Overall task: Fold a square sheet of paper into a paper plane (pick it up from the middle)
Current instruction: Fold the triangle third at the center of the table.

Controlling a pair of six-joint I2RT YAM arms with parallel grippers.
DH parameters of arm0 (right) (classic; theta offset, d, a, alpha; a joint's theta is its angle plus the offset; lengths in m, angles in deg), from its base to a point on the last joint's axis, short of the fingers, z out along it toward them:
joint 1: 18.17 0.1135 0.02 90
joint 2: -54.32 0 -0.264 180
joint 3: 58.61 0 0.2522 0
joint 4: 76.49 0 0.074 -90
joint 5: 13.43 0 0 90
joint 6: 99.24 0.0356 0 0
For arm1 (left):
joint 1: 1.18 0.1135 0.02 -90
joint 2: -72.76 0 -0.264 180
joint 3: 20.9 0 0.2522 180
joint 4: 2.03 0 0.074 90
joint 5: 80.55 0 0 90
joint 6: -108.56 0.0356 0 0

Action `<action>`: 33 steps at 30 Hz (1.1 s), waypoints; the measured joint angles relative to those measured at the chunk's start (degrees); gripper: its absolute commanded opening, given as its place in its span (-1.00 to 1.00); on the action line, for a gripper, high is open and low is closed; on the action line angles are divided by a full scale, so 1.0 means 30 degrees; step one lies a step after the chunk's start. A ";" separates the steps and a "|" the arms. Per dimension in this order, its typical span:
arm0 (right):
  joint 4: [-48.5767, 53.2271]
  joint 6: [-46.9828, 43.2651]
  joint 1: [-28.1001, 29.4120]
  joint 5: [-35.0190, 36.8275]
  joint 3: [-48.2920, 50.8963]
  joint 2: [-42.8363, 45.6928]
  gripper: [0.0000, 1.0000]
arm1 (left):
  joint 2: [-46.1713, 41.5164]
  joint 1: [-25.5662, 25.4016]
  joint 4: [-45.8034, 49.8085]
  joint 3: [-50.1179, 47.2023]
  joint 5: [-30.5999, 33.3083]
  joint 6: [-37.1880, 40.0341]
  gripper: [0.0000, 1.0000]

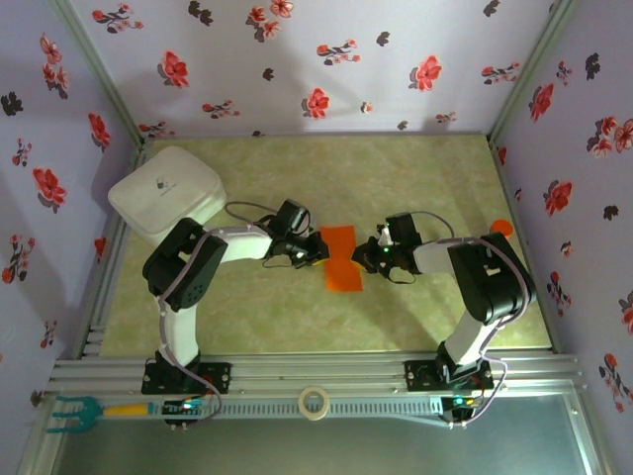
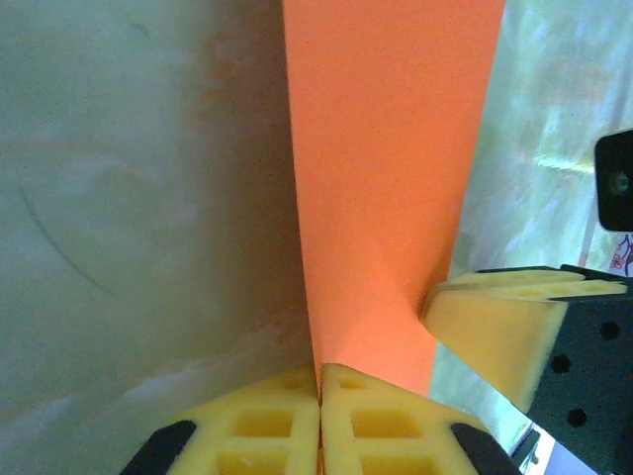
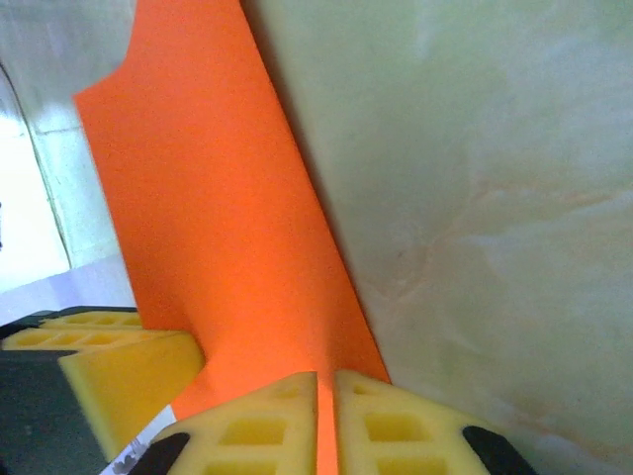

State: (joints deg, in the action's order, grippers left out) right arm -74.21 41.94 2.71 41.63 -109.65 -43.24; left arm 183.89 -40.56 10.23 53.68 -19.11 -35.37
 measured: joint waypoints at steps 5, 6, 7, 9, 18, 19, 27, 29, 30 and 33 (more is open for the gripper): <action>0.0087 -0.0007 -0.0007 0.0146 0.0393 0.0743 -0.42 | -0.0335 0.0109 0.0015 -0.0335 0.0007 0.0000 -0.98; 0.0255 -0.0022 -0.0007 0.0219 0.0503 0.1049 -0.39 | -0.0481 0.0153 0.0036 -0.0430 0.0000 0.0000 -0.98; 0.0444 -0.0044 -0.0007 0.0313 0.0612 0.1406 -0.37 | -0.0663 0.0197 0.0029 -0.0539 0.0007 0.0000 -0.98; 0.0780 -0.0102 0.0000 0.0576 0.0736 0.2142 -0.33 | -0.0976 0.0299 0.0044 -0.0743 0.0000 0.0007 -0.97; 0.2033 -0.1617 0.0437 0.2608 0.0933 0.5858 -0.30 | -0.1982 0.0801 0.0058 -0.1668 -0.0029 0.0022 -0.97; 0.2280 -0.1974 0.0721 0.3111 0.0933 0.6302 -0.29 | -0.2004 0.0845 0.0066 -0.1719 -0.0044 0.0022 -0.98; 0.3570 -0.5646 0.3920 0.7329 0.0969 0.9078 -0.08 | -0.2222 0.1020 0.0051 -0.2025 -0.0080 0.0080 -0.97; 0.3555 -0.6513 0.4532 0.8072 0.1064 0.9355 -0.02 | -0.2288 0.1071 0.0044 -0.2084 -0.0109 0.0087 -0.98; 0.3555 -0.6849 0.4801 0.8378 0.1144 0.9420 -0.01 | -0.2288 0.1107 0.0036 -0.2106 -0.0189 0.0087 -0.98; 0.3519 -0.8131 0.5887 0.9413 0.1384 0.9413 -0.01 | -0.2288 0.1188 0.0007 -0.2171 -0.0240 0.0095 -0.97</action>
State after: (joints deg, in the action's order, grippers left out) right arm -63.65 17.54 20.37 69.87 -105.49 -15.00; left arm 177.03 -37.00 10.25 47.17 -19.83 -35.08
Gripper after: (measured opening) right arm 0.495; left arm 0.061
